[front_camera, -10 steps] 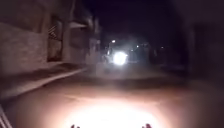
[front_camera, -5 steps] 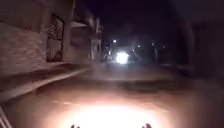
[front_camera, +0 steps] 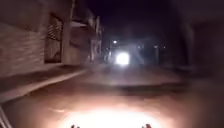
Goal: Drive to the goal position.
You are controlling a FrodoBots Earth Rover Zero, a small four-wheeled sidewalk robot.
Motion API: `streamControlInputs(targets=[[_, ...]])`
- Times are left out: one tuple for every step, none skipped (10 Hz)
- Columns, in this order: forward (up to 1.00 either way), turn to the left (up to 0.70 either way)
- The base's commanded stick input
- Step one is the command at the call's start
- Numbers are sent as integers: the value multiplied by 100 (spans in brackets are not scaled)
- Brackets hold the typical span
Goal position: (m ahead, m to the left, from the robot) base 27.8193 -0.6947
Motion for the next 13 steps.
streamControlInputs(targets=[[50,0],[50,0],[50,0],[50,0],[50,0],[50,0],[50,0],[50,0],[50,0],[50,0],[50,0],[50,0],[50,0]])
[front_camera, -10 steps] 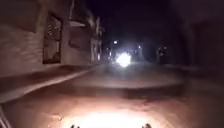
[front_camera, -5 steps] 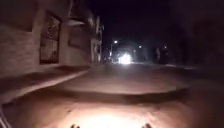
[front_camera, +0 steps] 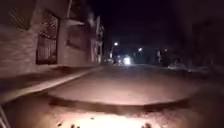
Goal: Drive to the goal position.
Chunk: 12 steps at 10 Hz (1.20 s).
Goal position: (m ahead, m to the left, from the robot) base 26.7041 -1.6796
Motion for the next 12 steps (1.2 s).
streamControlInputs(targets=[[50,0],[50,0],[50,0],[50,0],[50,0],[50,0],[50,0],[50,0],[50,0],[50,0],[50,0],[50,0]])
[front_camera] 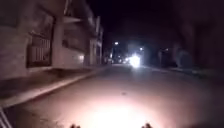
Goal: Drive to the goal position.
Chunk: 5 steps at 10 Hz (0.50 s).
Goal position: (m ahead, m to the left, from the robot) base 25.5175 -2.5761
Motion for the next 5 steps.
streamControlInputs(targets=[[50,0],[50,0],[50,0],[50,0],[50,0]])
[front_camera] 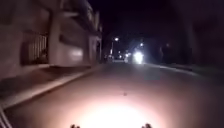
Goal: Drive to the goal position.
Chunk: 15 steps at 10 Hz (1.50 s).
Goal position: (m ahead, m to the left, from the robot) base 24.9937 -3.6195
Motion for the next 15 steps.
streamControlInputs(targets=[[50,0],[50,0],[50,0],[50,0],[50,0],[50,0],[50,0],[50,0],[50,0],[50,0],[50,0],[50,0],[50,0],[50,0],[50,0]])
